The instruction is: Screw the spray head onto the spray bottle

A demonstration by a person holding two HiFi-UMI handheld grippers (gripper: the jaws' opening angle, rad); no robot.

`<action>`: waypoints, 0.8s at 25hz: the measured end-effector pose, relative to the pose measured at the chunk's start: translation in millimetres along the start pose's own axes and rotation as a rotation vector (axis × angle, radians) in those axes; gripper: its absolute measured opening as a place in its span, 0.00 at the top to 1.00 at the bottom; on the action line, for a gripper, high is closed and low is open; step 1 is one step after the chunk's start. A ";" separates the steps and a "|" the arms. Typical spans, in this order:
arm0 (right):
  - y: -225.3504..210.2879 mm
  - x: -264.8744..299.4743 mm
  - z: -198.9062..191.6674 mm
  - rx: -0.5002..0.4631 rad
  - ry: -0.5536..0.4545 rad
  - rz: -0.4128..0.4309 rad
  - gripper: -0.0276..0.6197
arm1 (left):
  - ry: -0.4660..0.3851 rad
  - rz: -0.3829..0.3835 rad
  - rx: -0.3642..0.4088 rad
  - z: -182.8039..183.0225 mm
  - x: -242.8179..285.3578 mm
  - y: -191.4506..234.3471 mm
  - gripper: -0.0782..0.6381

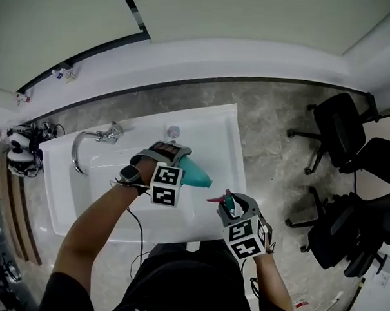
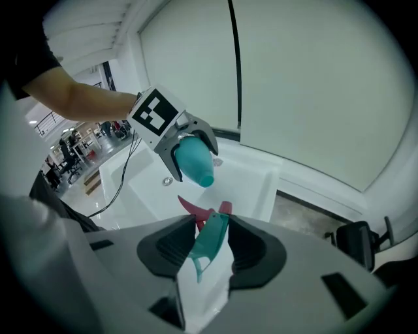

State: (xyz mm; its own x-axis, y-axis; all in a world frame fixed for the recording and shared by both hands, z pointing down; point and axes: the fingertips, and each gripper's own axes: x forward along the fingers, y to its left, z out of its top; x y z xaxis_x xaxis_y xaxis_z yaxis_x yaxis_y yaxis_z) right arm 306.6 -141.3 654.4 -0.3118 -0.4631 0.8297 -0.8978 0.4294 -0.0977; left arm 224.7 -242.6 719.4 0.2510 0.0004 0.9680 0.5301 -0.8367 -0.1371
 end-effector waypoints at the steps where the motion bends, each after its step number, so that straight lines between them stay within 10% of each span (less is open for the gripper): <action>1: 4.3 -10.4 6.3 -0.013 -0.014 -0.012 0.71 | -0.005 0.017 -0.005 0.6 -10.5 -2.7 0.24; 20: 134.7 -194.6 121.0 -0.304 -0.327 -0.262 0.71 | -0.331 0.377 -0.230 6.3 -245.9 -71.8 0.24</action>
State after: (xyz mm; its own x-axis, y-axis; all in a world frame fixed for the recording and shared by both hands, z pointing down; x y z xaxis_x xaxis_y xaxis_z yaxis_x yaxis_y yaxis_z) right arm 208.7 -87.1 413.3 -0.2133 -0.7822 0.5854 -0.8427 0.4505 0.2948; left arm 130.0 -179.1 489.9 0.6499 -0.1811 0.7381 0.1730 -0.9104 -0.3758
